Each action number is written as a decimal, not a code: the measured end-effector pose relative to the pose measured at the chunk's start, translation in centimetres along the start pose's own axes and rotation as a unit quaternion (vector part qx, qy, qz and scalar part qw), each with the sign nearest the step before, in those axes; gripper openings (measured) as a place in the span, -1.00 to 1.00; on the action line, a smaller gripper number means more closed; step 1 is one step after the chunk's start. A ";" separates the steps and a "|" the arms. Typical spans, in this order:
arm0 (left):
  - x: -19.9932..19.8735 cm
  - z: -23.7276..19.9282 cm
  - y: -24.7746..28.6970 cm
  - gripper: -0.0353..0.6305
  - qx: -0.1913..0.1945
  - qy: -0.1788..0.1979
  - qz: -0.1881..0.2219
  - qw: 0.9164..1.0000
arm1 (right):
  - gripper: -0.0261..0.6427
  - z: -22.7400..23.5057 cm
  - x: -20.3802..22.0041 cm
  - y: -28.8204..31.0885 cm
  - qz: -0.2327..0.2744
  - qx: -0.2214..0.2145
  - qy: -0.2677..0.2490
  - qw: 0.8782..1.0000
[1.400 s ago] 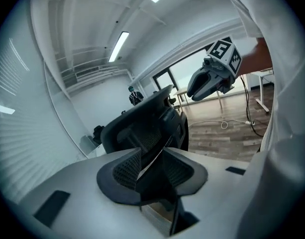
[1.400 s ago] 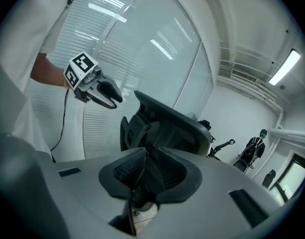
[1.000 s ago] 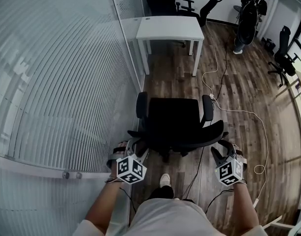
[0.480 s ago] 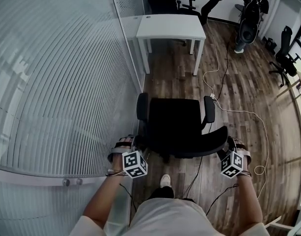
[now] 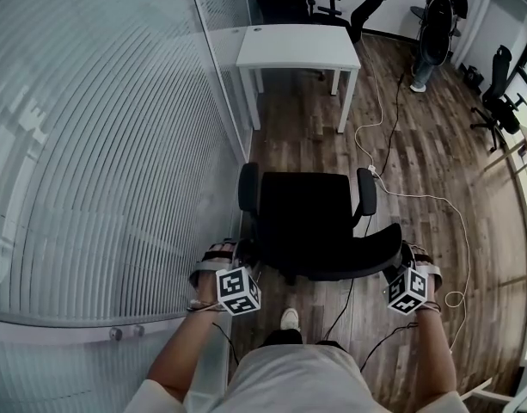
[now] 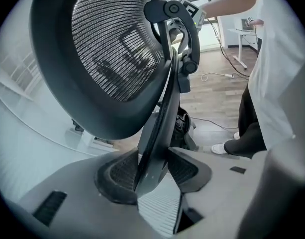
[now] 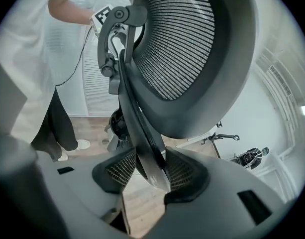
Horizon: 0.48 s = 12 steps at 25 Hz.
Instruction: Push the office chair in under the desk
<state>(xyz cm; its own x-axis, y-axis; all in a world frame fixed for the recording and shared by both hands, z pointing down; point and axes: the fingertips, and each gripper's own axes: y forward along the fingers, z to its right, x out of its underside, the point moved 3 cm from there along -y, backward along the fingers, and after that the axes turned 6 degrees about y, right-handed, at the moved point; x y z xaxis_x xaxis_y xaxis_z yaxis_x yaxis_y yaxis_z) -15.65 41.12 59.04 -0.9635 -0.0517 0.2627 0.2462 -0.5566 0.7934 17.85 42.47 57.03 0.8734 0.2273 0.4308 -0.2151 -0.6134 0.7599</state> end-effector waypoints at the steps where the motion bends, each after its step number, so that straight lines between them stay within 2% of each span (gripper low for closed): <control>1: 0.0 -0.3 0.2 -0.28 -0.001 -0.001 -0.001 1.000 | -0.34 0.2 -0.1 0.3 -0.002 0.001 0.000 1.000; 12: 0.3 -3.4 2.6 -0.28 -0.002 0.003 -0.005 1.000 | -0.34 2.8 -0.7 2.9 -0.015 0.009 0.007 1.000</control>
<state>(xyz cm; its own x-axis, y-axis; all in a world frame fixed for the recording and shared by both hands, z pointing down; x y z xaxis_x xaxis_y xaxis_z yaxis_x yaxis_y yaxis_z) -15.68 36.81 59.32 -0.9665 -0.0506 0.2518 0.2362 -0.5599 0.7942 17.83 38.38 57.54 0.8734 0.2566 0.4138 -0.1800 -0.6195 0.7641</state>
